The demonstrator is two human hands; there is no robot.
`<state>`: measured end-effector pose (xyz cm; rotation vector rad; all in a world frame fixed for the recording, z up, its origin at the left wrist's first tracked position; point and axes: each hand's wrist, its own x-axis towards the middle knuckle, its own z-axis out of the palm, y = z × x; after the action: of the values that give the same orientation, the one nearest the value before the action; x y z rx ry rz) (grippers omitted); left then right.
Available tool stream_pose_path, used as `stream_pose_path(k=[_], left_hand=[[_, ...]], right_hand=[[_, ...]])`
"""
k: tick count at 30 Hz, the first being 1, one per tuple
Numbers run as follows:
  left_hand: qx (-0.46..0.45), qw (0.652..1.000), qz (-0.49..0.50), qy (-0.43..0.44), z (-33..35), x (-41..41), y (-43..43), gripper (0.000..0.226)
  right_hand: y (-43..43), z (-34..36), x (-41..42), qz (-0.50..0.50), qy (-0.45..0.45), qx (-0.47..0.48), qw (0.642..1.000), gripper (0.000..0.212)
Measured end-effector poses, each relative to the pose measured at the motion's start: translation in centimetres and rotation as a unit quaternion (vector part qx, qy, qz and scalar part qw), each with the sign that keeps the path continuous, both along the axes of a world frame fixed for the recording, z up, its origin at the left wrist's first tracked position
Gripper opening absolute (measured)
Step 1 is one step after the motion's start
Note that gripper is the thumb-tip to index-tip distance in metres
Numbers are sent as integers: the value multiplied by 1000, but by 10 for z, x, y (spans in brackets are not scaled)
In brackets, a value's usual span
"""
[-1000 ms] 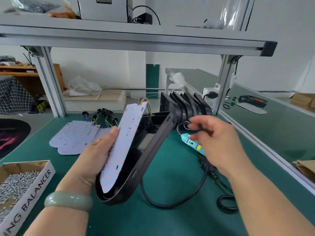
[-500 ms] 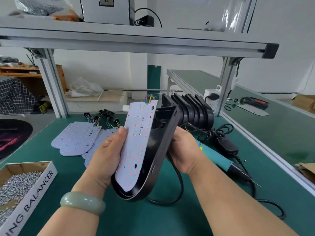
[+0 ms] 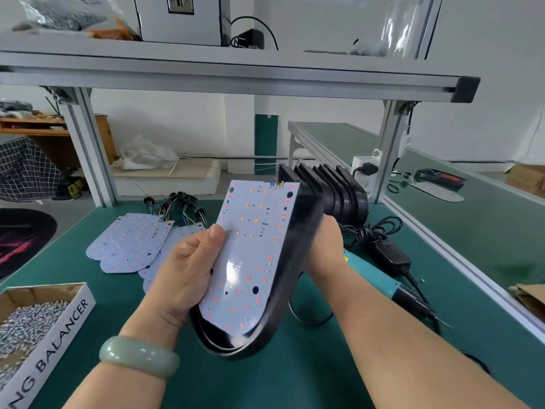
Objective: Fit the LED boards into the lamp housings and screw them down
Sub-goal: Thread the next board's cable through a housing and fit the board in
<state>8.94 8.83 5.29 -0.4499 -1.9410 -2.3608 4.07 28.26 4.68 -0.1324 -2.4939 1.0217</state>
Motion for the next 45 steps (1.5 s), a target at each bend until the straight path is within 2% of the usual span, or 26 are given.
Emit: stream_pose_path(k=[2,4,6,8,10,12,15,16,18,19,21,25,27,29,31,33,34,37,40,45], left_hand=[[0,1000,-11,-4,0,-1,0,37],[-16,999,-26,-16,-1,-3,0,37],[-44,999,-20,-16,-3,-5,0,46],[-83,997,12,1,-7,-8,0,55],[-131,988,82,31,-10,-11,1,49],[-176,971,151,50,-14,-15,3,42],[-197,958,187,90,-19,-18,7,42],[-210,952,189,113,-19,-16,9,40],[-234,944,178,149,-18,-11,15,17],[-246,938,177,169,-16,-8,18,12],[-257,921,195,217,-16,-4,22,35],[-198,913,240,262,-11,5,30,45],[-105,934,223,259,-8,6,31,63],[-28,956,193,218,-2,5,26,78],[-62,970,157,173,3,4,25,67],[-96,971,154,157,0,-2,25,33],[-83,972,171,140,0,-4,24,25],[-46,980,161,110,3,-3,21,19],[-87,981,143,102,4,0,21,16],[-72,978,168,99,10,3,27,26]], right_hand=[[-2,7,8,-42,-39,49,997,34],[4,3,4,-48,-39,72,995,27],[6,-2,2,-12,-26,-6,1000,34],[1,4,7,26,16,-155,987,32],[-4,13,16,23,89,-277,956,40],[-4,21,30,27,95,-371,923,44],[-13,21,45,105,-11,-397,912,48],[-16,18,46,121,-14,-394,911,40],[-19,12,48,103,32,-421,901,17],[-19,9,49,99,54,-442,890,20],[-19,8,50,110,85,-480,866,24],[-25,12,53,120,159,-473,858,25],[-24,13,52,99,183,-495,843,25],[-22,13,54,82,182,-515,833,28],[-21,9,57,91,178,-476,856,30],[-23,6,61,137,174,-436,872,31],[-24,5,63,163,168,-429,872,31],[-23,2,63,194,152,-417,875,28],[-20,3,61,191,157,-412,877,26],[-17,3,62,237,134,-425,863,32]])
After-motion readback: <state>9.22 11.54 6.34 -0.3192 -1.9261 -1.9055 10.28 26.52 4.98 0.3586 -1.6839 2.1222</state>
